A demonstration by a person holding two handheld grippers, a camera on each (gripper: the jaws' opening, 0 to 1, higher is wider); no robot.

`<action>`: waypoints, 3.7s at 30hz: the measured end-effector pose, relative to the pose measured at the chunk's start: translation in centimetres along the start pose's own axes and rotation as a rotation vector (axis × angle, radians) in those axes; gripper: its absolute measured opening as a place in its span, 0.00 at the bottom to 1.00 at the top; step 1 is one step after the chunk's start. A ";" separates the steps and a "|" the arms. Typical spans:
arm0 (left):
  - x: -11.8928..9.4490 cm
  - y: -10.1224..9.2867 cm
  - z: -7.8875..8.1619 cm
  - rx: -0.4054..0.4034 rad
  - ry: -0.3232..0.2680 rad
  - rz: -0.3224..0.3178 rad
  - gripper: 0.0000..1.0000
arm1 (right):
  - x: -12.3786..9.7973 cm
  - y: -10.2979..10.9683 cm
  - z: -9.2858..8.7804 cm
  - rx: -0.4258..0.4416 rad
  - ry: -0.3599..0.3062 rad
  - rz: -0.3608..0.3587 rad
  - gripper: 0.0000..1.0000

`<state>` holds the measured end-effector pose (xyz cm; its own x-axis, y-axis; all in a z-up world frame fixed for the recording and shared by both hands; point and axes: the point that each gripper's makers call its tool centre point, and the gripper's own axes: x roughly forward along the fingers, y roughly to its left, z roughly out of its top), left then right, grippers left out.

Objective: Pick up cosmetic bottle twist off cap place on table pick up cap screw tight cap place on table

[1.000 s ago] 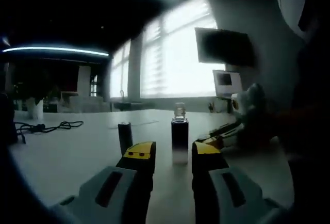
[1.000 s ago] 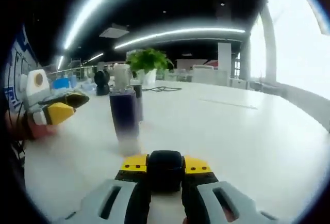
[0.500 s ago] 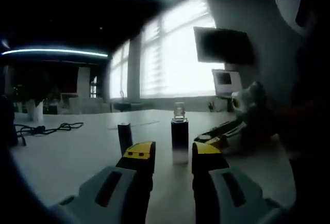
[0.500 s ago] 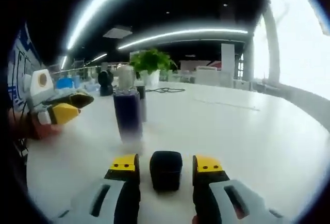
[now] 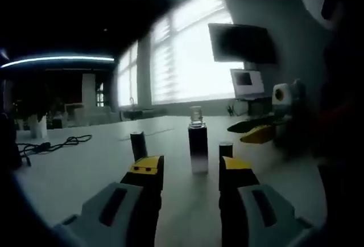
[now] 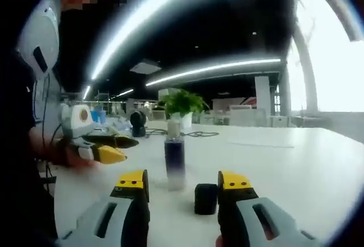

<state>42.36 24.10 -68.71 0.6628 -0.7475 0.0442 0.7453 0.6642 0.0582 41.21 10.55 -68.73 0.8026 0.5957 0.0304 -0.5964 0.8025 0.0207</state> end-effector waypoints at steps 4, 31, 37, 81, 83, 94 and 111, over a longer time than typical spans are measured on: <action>-1.0 -0.2 -0.1 -0.019 0.004 -0.005 0.29 | -0.9 -0.1 0.2 0.010 -0.011 -0.012 0.39; -2.4 -0.3 -0.8 -0.023 0.058 0.007 0.24 | -2.4 -0.6 0.0 -0.003 0.000 -0.027 0.37; -1.0 -0.3 -0.3 -0.103 0.036 -0.006 0.22 | -2.4 -0.9 0.3 0.012 -0.017 -0.048 0.37; 8.3 -1.6 -1.1 -0.079 0.081 0.000 0.27 | -2.6 -1.7 -0.2 0.035 -0.005 -0.069 0.33; 8.7 -1.7 -1.1 -0.080 0.078 0.001 0.27 | -2.5 -1.6 -0.2 0.034 -0.004 -0.069 0.33; 9.9 -0.7 -1.5 -0.023 0.089 0.058 0.22 | -2.5 -1.6 -0.1 0.034 -0.007 -0.074 0.31; 10.0 -1.5 -2.0 -0.058 0.094 0.002 0.12 | -2.6 -1.8 0.2 0.034 -0.024 -0.089 0.27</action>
<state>47.99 15.62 -70.33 0.6659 -0.7444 -0.0495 0.7453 0.6667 0.0000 40.21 7.51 -68.68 0.8522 0.5208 0.0504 -0.5231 0.8502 0.0587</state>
